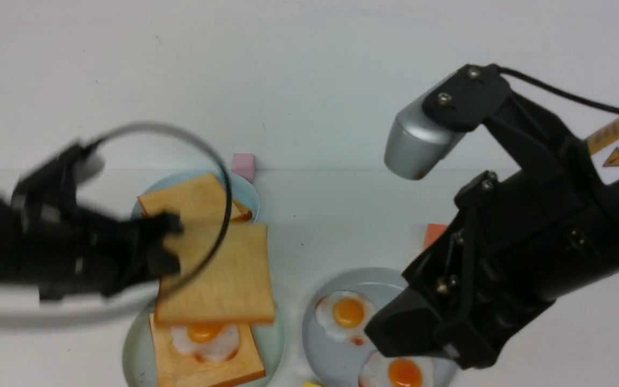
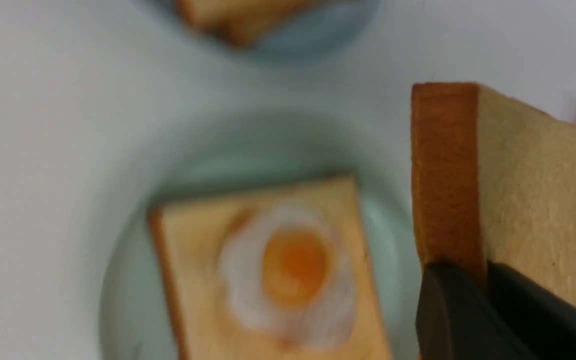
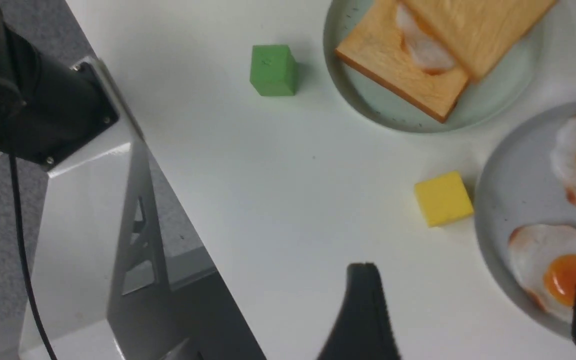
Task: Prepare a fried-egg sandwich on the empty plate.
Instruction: Use the left arm to place a slice of bread on the fried egg in the middle
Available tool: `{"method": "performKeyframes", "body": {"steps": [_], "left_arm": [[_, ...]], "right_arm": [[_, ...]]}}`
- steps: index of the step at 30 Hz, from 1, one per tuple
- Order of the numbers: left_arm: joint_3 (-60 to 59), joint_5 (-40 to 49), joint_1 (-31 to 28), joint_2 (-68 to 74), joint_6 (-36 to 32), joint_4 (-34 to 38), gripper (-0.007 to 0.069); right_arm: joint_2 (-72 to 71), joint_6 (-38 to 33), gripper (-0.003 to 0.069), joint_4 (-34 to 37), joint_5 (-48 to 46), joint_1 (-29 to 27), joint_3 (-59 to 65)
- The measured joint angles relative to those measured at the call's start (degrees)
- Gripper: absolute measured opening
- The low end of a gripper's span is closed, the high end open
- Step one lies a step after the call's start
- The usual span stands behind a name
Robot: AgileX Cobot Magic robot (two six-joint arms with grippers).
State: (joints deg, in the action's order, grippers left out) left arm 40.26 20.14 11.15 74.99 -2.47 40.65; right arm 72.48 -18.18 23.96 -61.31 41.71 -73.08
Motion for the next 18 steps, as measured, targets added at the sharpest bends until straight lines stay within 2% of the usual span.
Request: {"method": "performKeyframes", "body": {"steps": [5, 8, 15, 18], "left_arm": [[-9.6, -10.0, 0.9, -1.3, -0.6, 8.0, 0.0046], [-10.8, -13.0, 0.9, 0.2, -1.3, 9.8, 0.0046], [-10.8, -13.4, 0.9, 7.3, -4.1, 10.9, 0.0046], [-10.8, -13.3, 0.9, 9.2, -6.1, 11.1, 0.0075]], "right_arm": [[0.0, -0.7, 0.0536, 0.6, 0.2, 0.0, 0.8], [0.0, -1.1, 0.0536, 0.6, 0.0, 0.0, 0.9], [0.0, -1.2, 0.0535, 0.8, 0.0, 0.0, 0.9], [0.0, -1.2, 0.0516, 0.8, 0.0, 0.0, 0.9]]}}
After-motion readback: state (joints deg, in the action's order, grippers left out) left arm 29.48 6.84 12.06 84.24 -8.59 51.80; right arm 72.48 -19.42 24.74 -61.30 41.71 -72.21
